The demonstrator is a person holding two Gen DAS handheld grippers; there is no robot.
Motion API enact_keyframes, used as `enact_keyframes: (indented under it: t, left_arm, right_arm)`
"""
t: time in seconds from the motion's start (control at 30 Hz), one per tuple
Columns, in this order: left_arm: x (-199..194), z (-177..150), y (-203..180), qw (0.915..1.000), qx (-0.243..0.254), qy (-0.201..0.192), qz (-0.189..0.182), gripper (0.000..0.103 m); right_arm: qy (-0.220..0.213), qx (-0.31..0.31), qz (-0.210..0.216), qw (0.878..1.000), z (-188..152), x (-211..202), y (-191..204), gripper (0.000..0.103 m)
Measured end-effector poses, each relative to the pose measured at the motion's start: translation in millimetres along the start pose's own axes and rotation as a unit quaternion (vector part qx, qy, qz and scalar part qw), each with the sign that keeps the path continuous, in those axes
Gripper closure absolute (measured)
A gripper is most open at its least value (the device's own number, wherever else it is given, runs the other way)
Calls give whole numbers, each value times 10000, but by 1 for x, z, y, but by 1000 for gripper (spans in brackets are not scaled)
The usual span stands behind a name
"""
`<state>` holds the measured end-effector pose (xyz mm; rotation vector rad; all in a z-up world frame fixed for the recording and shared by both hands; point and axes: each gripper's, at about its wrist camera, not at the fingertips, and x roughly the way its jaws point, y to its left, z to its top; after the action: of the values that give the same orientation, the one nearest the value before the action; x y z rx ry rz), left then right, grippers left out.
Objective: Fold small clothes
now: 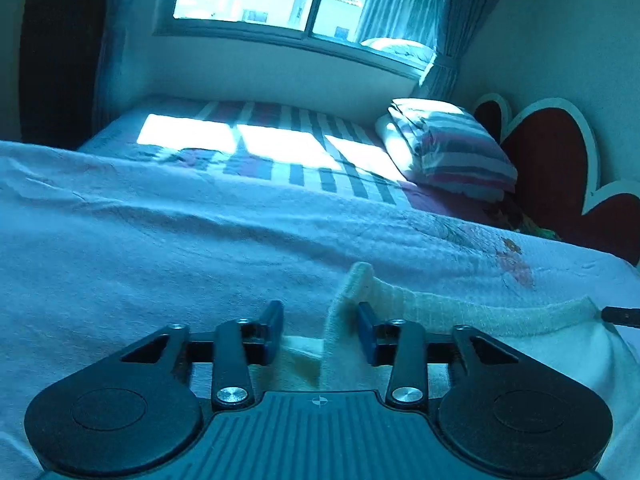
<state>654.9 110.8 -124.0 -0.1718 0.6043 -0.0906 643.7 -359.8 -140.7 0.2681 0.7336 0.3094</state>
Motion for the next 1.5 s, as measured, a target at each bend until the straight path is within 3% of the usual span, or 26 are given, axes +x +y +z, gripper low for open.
enact_keyframes:
  t: [0.07, 0.1, 0.17, 0.27, 0.37, 0.43, 0.5, 0.63, 0.67, 0.7, 0.77, 0.9, 0.97, 1.03, 1.1, 1.13, 1.17, 1.23, 1.33, 1.43, 1.5]
  left_arm:
    - [-28, 5, -5, 9988, -26, -402, -282, 50]
    - [-38, 6, -17, 9972, -49, -417, -619, 50]
    - [-41, 0, -49, 9926, 413, -134, -1135, 50]
    - [-27, -18, -90, 9845, 963, 297, -1432, 50]
    - [-8, -36, -97, 9877, 1241, 530, -787, 50]
    - [-14, -46, -71, 9929, 827, 334, -783, 50]
    - [-25, -50, -43, 9969, 415, 206, -636, 50]
    - [-38, -42, -19, 9996, 208, -66, -175, 50]
    - [-38, -36, -17, 9996, 217, -112, -112, 50]
    - [-36, -30, -14, 9997, 203, -142, -57, 50]
    - [-28, -20, -7, 9998, 112, -176, 9, 50]
    - [2, -16, -2, 9995, 73, 294, -2, 50]
    - [9, -25, -5, 9990, 286, 327, 136, 50]
    - [4, -26, -7, 9990, 278, 270, 208, 50]
    - [-19, -23, -11, 9997, 194, -13, 179, 50]
    - [-31, -23, -16, 9998, 179, -127, 27, 50]
    - [-39, -25, -23, 9995, 243, -147, -133, 50]
    - [-50, -37, -47, 9977, 608, -73, -281, 50]
    - [-49, -54, -79, 9958, 778, 122, -459, 48]
    - [-41, -67, -100, 9920, 1196, 382, -111, 43]
    - [-44, -68, -92, 9930, 1126, 346, -86, 43]
  right_arm:
    - [-301, -68, -30, 9995, -1, -19, 9, 76]
    - [-334, -63, 142, 9993, -1, -26, 15, 82]
    - [-233, -237, 635, 9974, -7, -30, 41, 84]
    - [122, -765, 1211, 9896, -21, -16, 95, 86]
    - [402, -1106, 1203, 9857, -33, 7, 127, 84]
    - [522, -1077, 875, 9889, -36, 17, 121, 94]
    - [321, -785, 577, 9947, -36, 8, 97, 95]
    - [31, -253, -248, 9994, -32, -18, 32, 97]
    - [64, -67, -147, 9998, -30, -21, 18, 98]
    - [52, 107, -37, 9999, -27, -24, 9, 96]
    - [-194, 165, -99, 9996, -20, -32, 6, 74]
    - [-337, 196, -108, 9992, -10, -24, 4, 71]
    - [-180, 123, -60, 9997, -9, -13, 3, 79]
    - [71, -172, -366, 9992, -11, 2, 6, 95]
    - [29, -138, -439, 9989, -12, -1, 5, 94]
    - [-16, -102, -458, 9989, -11, -9, 8, 83]
    - [-120, -139, -427, 9989, -12, -20, 13, 78]
    - [-152, -332, -48, 9993, -21, -34, 31, 77]
    - [149, -753, 338, 9965, -42, -32, 72, 76]
    - [284, -1128, 406, 9924, -63, -24, 108, 75]
    - [217, -1405, 53, 9898, -70, -23, 116, 78]
